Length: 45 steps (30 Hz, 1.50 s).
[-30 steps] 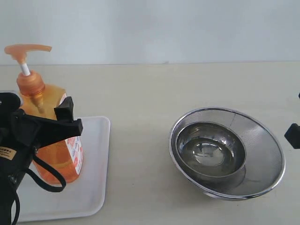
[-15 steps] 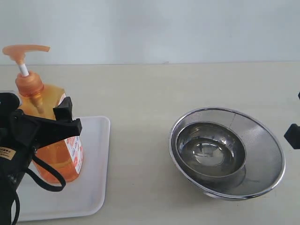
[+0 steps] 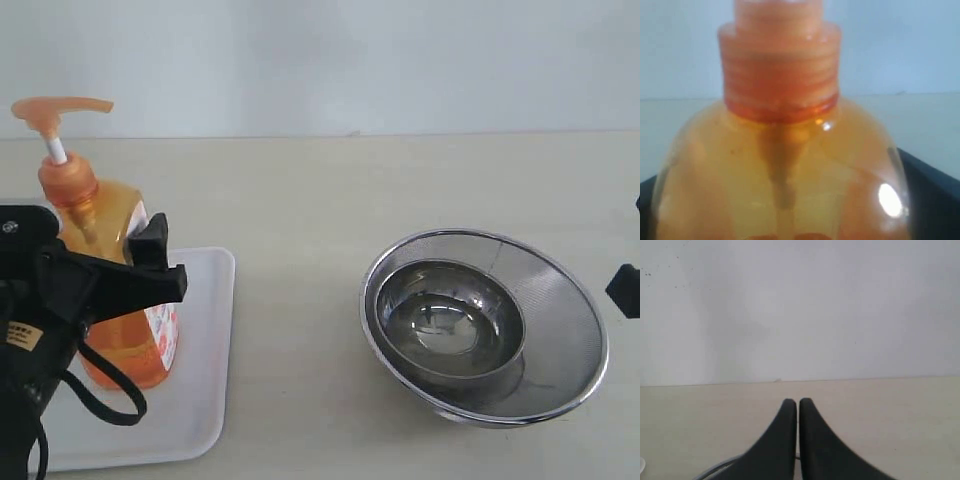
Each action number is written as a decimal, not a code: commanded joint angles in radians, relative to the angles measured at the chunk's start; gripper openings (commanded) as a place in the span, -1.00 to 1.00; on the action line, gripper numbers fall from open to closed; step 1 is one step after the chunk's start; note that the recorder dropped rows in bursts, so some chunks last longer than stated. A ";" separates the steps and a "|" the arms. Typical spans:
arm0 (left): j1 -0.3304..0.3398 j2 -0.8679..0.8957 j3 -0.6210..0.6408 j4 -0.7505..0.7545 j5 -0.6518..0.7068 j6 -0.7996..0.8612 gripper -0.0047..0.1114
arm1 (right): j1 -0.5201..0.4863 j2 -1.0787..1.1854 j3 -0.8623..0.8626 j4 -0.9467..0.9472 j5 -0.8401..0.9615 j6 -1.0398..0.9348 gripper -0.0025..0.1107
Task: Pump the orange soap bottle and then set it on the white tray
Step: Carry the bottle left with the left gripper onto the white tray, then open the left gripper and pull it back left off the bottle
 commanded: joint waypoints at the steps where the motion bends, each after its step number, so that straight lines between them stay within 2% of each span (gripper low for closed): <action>1: -0.009 -0.005 -0.002 -0.020 -0.012 0.014 0.56 | 0.002 0.000 0.001 -0.011 -0.013 -0.007 -0.96; 7: -0.009 -0.095 -0.002 -0.030 -0.003 0.050 0.56 | 0.002 0.000 0.001 -0.013 -0.015 -0.007 -0.96; 13: -0.009 -0.204 -0.002 -0.068 0.168 0.174 0.56 | 0.002 0.000 0.001 -0.021 -0.019 -0.007 -0.96; 31: -0.012 -0.254 0.064 -0.046 0.218 0.129 0.56 | 0.002 0.000 0.001 -0.021 -0.042 -0.002 -0.96; 39: -0.163 -0.349 0.116 -0.084 0.198 0.113 0.56 | 0.002 0.000 0.001 -0.026 -0.049 -0.003 -0.96; 45: -0.183 -0.409 0.142 -0.169 0.160 0.170 0.56 | 0.002 0.000 0.001 -0.026 -0.049 -0.003 -0.96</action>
